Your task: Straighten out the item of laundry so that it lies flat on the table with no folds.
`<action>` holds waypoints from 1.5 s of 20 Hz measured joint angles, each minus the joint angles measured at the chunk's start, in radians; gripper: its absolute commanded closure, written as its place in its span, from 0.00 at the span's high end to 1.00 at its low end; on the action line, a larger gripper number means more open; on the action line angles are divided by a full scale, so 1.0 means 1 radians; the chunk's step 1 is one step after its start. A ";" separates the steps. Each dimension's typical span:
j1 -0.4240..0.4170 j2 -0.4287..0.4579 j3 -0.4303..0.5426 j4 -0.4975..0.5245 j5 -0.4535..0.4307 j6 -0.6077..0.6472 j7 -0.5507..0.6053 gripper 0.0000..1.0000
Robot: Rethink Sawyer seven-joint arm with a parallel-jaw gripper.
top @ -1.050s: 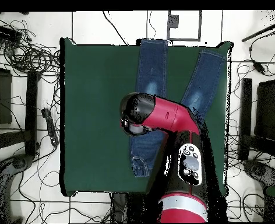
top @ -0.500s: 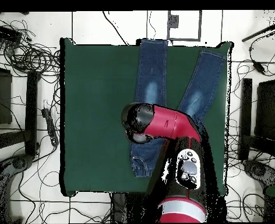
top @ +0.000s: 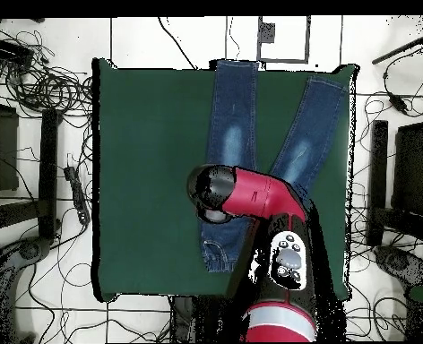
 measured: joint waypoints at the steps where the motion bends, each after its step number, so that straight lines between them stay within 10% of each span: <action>1: -0.001 0.002 0.000 0.001 0.000 -0.009 0.000 1.00; 30: -0.143 0.024 0.075 0.139 0.090 -0.045 0.000 1.00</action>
